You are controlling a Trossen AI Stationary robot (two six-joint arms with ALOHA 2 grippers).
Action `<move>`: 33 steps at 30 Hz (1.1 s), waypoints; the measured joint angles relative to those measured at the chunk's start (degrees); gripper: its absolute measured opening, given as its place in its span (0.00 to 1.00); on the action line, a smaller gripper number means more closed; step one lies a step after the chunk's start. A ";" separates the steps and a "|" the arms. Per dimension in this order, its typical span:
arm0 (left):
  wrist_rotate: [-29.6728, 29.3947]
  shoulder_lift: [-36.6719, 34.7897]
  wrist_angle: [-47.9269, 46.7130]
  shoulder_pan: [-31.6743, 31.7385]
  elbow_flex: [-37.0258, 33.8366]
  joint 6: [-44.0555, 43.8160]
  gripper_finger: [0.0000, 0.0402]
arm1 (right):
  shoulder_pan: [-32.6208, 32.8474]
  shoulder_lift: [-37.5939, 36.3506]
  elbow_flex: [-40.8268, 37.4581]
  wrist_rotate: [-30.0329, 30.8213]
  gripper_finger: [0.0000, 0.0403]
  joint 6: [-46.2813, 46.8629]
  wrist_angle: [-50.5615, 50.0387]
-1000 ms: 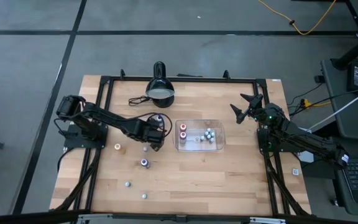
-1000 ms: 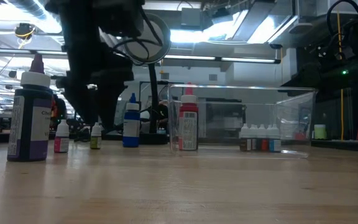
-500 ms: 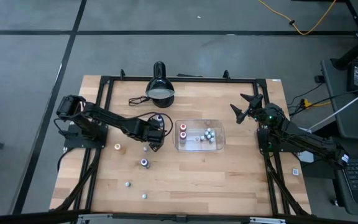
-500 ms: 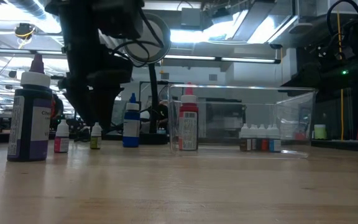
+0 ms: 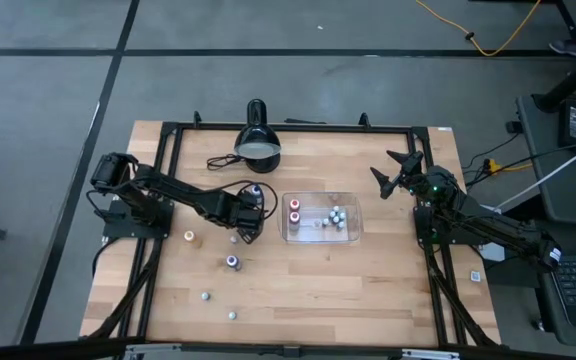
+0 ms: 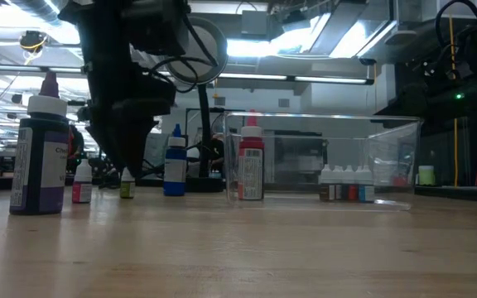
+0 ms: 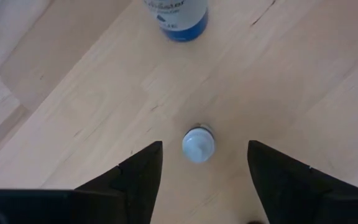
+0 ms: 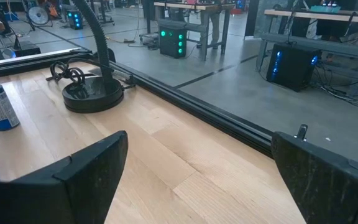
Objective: Pick & Place food coloring
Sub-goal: Put the small green food coloring bottle into the transparent bin
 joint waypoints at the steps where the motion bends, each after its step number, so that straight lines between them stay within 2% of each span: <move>1: -0.02 0.00 0.01 0.00 0.00 -0.02 0.56 | -0.01 0.01 0.00 0.00 0.98 -0.07 0.00; 19: -1.33 1.20 1.87 0.00 -0.04 0.55 0.54 | 0.00 -0.01 0.00 0.00 0.98 -0.02 0.02; 33: -0.59 1.20 0.75 0.00 -0.04 -1.72 0.39 | 0.00 -0.01 0.00 0.00 0.98 -0.09 0.00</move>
